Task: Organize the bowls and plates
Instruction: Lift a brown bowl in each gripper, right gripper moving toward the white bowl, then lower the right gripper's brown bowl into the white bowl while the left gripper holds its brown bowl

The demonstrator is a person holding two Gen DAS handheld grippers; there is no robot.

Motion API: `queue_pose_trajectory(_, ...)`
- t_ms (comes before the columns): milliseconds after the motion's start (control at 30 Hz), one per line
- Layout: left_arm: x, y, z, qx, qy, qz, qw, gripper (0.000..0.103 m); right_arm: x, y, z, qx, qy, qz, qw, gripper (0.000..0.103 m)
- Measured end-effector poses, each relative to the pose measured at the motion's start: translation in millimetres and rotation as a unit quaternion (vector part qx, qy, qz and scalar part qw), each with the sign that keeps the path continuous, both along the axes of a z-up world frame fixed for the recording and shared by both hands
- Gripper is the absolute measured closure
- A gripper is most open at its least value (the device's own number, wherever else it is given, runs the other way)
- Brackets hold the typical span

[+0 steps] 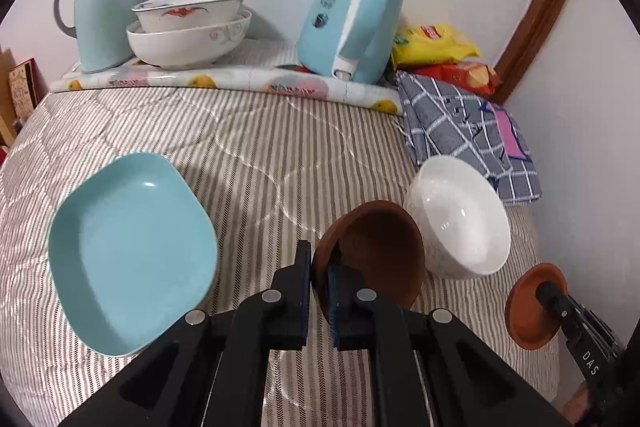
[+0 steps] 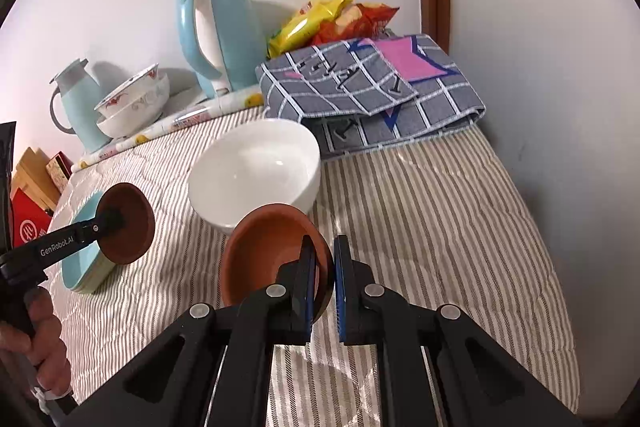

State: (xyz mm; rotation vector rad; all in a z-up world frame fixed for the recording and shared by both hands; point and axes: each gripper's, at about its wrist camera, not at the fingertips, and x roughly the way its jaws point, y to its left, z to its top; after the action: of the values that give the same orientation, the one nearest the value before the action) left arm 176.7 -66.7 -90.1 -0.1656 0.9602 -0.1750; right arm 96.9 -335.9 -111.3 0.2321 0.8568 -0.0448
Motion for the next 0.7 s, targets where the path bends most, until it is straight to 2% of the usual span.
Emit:
queue_pose_trajectory(467, 7, 16, 15, 0.000, -0.016, 0.015, 0.9998, 0.095, 32, 10, 23, -0.006, -0.021, 0.011, 1.000, 0.094)
queue_pose_trajectory(700, 17, 28, 14, -0.001, -0.017, 0.030, 0.9994, 0.095, 56, 12, 20, -0.006, -0.021, 0.013, 1.000, 0.094)
